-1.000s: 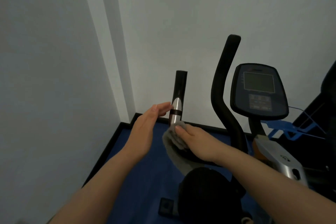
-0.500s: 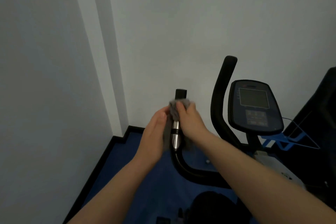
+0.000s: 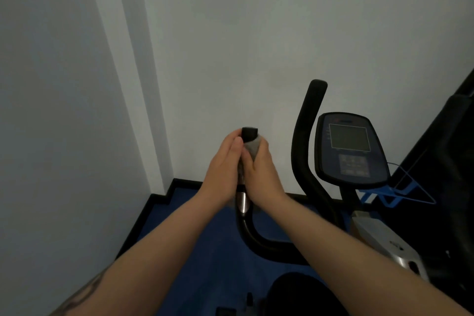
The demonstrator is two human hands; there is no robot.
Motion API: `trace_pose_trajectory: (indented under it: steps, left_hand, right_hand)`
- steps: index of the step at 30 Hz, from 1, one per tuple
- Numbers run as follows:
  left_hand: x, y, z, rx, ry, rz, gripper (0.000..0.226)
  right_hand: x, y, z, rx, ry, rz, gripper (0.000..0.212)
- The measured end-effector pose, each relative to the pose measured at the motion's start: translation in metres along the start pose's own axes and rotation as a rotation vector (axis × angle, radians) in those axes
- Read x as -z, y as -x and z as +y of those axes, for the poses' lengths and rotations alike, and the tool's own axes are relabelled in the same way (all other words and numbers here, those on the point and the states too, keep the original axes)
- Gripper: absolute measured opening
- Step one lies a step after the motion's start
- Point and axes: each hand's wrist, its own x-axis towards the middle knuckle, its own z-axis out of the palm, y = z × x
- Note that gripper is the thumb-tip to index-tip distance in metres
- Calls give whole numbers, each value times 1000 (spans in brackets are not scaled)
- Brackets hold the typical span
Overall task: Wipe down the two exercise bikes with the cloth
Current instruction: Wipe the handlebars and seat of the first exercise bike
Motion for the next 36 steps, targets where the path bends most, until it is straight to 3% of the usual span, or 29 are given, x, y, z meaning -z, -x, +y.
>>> trace_pose_trajectory:
  steps: [8,14,18,20,24,27,30,32,36]
  left_hand:
    - [-5,8,3,34,-35,24,28]
    - [3,37,-14,106,-48,41,29]
    - [0,58,-26,97,-163,-1,38]
    - [-5,64,-31,93,-193,-27,47]
    - [-12,70,-37,109,-191,5,52]
    - [-12,72,-38,122,-187,19,51]
    - [-13,72,-36,82,-280,67,47]
    - [-14,72,-34,101,-292,86,45]
    - [-9,70,-34,122,-263,65,40]
  right_hand:
    - [20,-57,-37,44,135,-30,32]
    - [19,-18,-11,135,177,15,33]
    - [27,-35,-24,40,332,-123,40]
    - [31,-45,-34,-31,273,-199,50]
    - [18,-15,-10,-119,215,-77,45]
    - [13,33,10,-265,147,-189,52]
    - [16,3,1,-185,131,-115,54]
    - [17,-21,-17,-96,81,-16,43]
    - [10,-11,-12,-123,-161,-127,24]
